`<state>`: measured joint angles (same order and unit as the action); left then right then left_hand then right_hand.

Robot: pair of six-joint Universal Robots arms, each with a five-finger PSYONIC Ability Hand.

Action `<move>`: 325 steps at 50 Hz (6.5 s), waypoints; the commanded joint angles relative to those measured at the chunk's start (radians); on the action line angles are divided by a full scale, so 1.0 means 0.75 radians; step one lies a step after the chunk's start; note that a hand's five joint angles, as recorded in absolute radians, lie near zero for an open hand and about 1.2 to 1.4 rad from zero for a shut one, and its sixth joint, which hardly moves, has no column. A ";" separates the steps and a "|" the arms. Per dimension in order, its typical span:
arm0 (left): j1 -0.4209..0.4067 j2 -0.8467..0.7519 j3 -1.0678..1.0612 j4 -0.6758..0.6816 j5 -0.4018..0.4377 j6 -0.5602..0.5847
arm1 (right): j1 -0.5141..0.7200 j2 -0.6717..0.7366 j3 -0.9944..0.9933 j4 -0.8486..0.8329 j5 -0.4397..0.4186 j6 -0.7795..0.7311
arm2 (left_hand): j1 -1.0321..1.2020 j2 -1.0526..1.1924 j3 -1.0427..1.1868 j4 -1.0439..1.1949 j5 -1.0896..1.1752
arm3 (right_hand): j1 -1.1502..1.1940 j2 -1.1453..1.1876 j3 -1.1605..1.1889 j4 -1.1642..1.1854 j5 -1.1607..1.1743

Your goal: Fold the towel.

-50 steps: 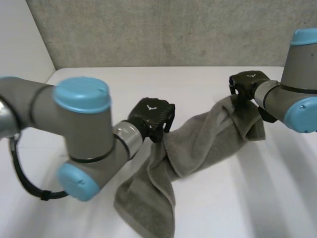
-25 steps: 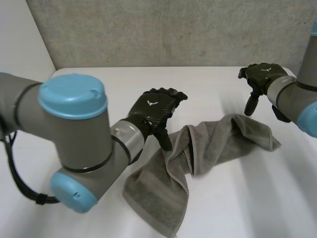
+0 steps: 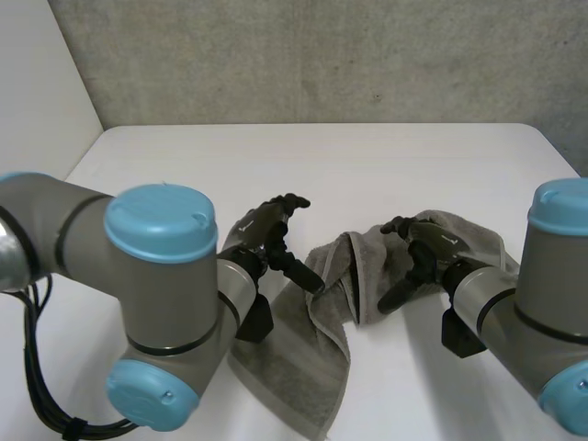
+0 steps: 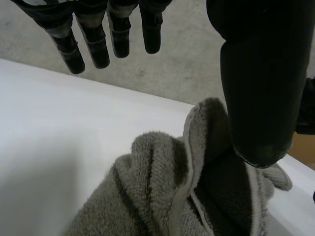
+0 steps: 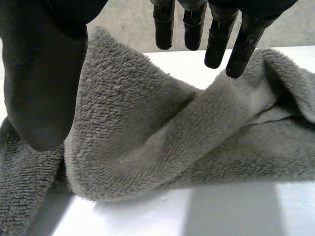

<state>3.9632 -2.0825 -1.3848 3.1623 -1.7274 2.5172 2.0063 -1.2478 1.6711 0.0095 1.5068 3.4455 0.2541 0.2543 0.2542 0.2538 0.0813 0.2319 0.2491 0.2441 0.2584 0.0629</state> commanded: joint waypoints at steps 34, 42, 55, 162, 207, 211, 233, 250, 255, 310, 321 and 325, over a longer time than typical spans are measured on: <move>-0.048 -0.314 0.149 0.071 -0.147 -0.022 | 0.082 0.199 0.032 -0.301 0.120 0.198 | 0.255 0.255 0.255 0.256 0.253 | -0.077 -0.099 -0.093 -0.112 -0.084; -0.050 -0.367 0.188 0.066 -0.149 -0.014 | 0.109 0.240 0.013 -0.328 0.136 0.202 | 0.617 0.617 0.617 0.618 0.615 | 0.553 0.530 0.537 0.518 0.545; -0.056 -0.385 0.227 0.060 -0.147 0.166 | 0.088 0.153 0.011 -0.328 0.222 0.164 | 1.523 1.523 1.523 1.523 1.521 | 1.552 1.530 1.536 1.517 1.545; 0.461 -0.169 0.287 0.030 0.399 1.409 | 0.141 0.336 -0.697 0.272 -0.007 -1.377 | 1.523 1.523 1.523 1.523 1.521 | 1.552 1.530 1.536 1.517 1.545; 0.132 -0.111 -0.070 0.298 0.035 0.288 | 0.342 -0.005 -1.005 0.580 0.271 -0.714 | 0.095 0.094 0.095 0.095 0.092 | 1.552 1.530 1.536 1.517 1.545; 0.113 -0.105 -0.068 0.298 0.035 0.209 | 0.381 -0.056 -0.987 0.605 0.271 -0.651 | 0.110 0.110 0.110 0.111 0.108 | 1.552 1.530 1.536 1.517 1.545; 0.105 -0.097 -0.068 0.308 -0.153 0.111 | 0.556 -0.330 -0.868 0.617 0.286 -0.602 | 0.189 0.188 0.188 0.189 0.186 | 1.552 1.530 1.536 1.517 1.545; 0.107 -0.103 -0.070 0.308 -0.147 0.076 | 0.604 -0.361 -0.884 0.611 0.290 -0.579 | 1.245 1.245 1.245 1.246 1.243 | 1.552 1.530 1.536 1.517 1.545; 0.109 -0.121 -0.054 0.306 -0.143 0.088 | 0.583 -0.357 -0.876 0.609 0.290 -0.585 | 1.523 1.523 1.523 1.523 1.521 | 1.552 1.530 1.536 1.517 1.545; 0.469 0.036 0.214 -0.375 0.299 1.628 | 0.123 0.261 -0.749 0.429 0.202 -1.618 | 1.523 1.523 1.523 1.523 1.521 | 1.552 1.530 1.536 1.517 1.545; 0.461 -0.013 0.895 0.242 0.100 1.409 | 0.111 0.357 -1.392 -0.281 0.255 -1.549 | 1.523 1.523 1.523 1.523 1.521 | 1.552 1.530 1.536 1.517 1.545; 0.475 0.056 0.885 0.416 0.029 1.375 | 0.094 0.265 -1.316 -0.375 0.247 -1.540 | 1.523 1.523 1.523 1.523 1.521 | 1.552 1.530 1.536 1.517 1.545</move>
<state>4.3041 -2.1055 -0.7533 3.2685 -1.6139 3.6042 2.0928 -0.9674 0.6499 -0.1035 1.7024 2.2724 1.2036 1.2178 1.2167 1.2180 1.0341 1.3400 1.3285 1.3300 1.3432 1.1962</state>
